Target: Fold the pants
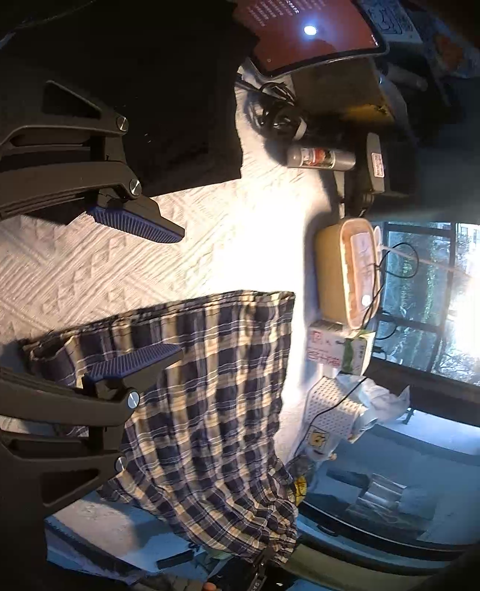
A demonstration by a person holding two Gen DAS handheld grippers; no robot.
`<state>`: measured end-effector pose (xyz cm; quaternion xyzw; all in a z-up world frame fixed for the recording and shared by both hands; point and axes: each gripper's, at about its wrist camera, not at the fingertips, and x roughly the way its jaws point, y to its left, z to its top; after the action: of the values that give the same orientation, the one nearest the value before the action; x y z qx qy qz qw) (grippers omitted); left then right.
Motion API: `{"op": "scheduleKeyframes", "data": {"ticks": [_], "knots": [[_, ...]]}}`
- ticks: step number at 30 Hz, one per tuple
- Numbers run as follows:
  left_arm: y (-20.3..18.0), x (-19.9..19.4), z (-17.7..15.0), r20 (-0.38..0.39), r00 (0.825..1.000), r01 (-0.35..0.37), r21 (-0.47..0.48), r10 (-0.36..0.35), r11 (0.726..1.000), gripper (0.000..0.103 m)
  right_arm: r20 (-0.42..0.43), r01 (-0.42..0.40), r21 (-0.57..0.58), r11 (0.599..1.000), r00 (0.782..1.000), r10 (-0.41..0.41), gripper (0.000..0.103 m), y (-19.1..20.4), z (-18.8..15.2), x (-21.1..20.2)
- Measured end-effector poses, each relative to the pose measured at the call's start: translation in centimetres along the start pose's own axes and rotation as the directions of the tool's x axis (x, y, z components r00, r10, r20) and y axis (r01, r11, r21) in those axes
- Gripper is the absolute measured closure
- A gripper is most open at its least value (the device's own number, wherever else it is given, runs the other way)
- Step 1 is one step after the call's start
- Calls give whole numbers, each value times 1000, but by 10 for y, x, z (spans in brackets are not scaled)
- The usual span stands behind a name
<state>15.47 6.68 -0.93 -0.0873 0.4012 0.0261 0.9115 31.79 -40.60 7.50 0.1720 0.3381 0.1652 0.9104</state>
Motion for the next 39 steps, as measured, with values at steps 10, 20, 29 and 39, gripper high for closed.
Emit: {"op": "scheduleKeyframes", "data": {"ticks": [10,20,29,39], "knots": [[25,-1,-5,10,999,54,-33,-53,998,46,-37,-93,-255,962,996,86,95,128,-9,10],[67,-7,-11,-3,1000,26,-94,-27,995,46,-297,-298,-453,840,939,173,95,257,-91,82],[78,-2,-10,-26,1000,0,-121,-3,993,46,-477,-394,-504,769,869,133,73,288,-151,125],[27,11,34,5,999,51,-3,-51,999,46,-374,-381,-415,826,899,227,15,235,-108,87]]}}
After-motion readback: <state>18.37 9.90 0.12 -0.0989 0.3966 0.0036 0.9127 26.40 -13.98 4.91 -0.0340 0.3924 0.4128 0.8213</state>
